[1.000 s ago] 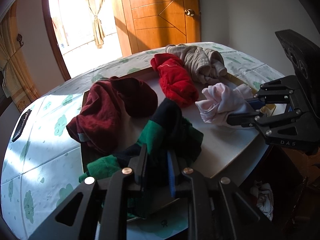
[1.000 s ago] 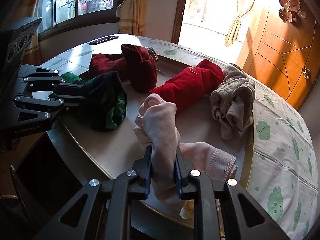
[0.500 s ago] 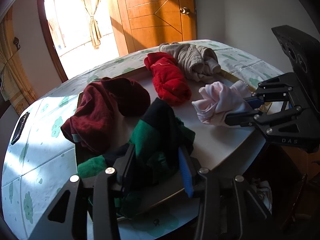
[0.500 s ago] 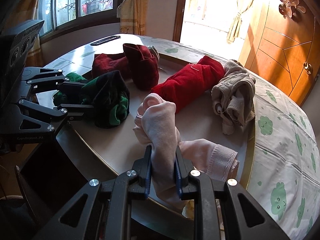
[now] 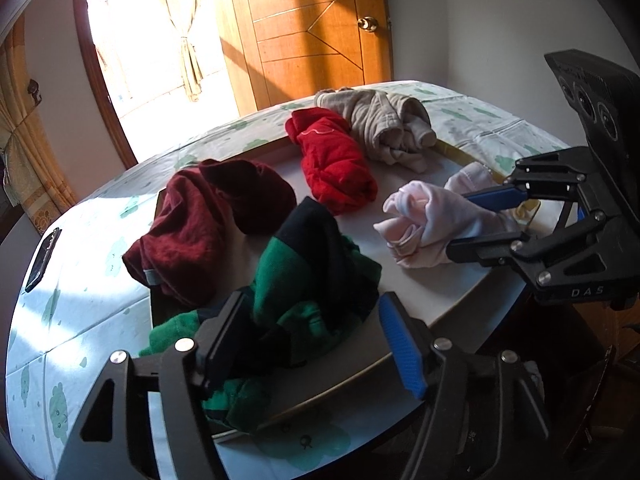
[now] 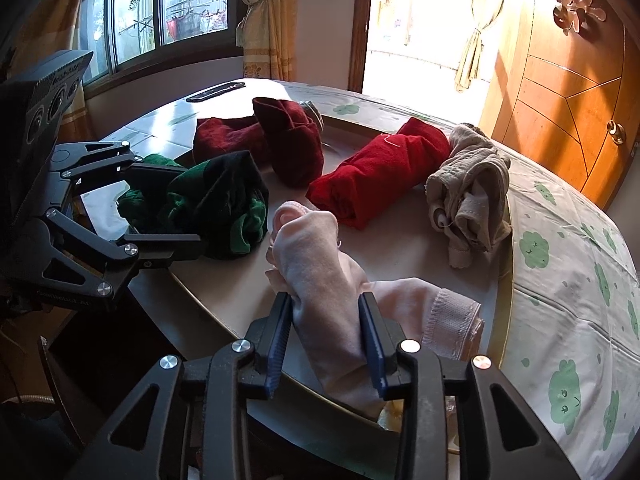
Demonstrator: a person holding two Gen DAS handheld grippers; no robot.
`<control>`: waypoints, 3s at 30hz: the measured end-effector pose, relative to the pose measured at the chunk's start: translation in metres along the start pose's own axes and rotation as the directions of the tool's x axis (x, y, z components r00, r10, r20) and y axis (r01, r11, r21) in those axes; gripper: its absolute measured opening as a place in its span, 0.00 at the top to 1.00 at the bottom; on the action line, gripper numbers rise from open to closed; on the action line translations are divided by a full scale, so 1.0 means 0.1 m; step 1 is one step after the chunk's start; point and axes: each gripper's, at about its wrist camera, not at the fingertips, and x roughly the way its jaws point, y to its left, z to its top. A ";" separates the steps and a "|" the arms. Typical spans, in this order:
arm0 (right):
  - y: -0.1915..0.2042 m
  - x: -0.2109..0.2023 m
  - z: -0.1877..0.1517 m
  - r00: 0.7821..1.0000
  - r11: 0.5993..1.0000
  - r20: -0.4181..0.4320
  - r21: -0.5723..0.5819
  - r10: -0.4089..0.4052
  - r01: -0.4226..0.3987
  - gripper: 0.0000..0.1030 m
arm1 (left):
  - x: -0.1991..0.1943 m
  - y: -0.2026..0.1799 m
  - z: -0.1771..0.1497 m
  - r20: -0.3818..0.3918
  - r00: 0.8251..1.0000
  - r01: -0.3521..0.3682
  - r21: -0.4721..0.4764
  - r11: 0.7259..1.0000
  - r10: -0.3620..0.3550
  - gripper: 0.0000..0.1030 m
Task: Take underwear out of drawer
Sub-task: 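Open the right tool to drop pink underwear while the left tool releases green garment, then lower both open tools back down toward the clothes drawer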
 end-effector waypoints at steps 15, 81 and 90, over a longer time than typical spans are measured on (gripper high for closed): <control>-0.08 -0.14 -0.10 0.998 0.998 0.070 0.069 -0.008 0.003 0.38 | -0.12 0.01 -0.03 0.032 0.999 -0.038 -0.017 0.999 0.039 0.09; 0.24 -0.29 -1.43 0.996 0.978 0.003 0.189 0.093 -0.092 0.26 | -0.40 -0.41 -1.12 0.037 0.999 -0.010 -0.130 0.991 0.015 0.00; 0.37 -0.17 -1.55 0.969 0.986 -0.196 0.100 0.150 -0.133 0.26 | -0.35 -0.41 -1.22 0.011 1.000 0.002 -0.141 0.990 0.000 0.00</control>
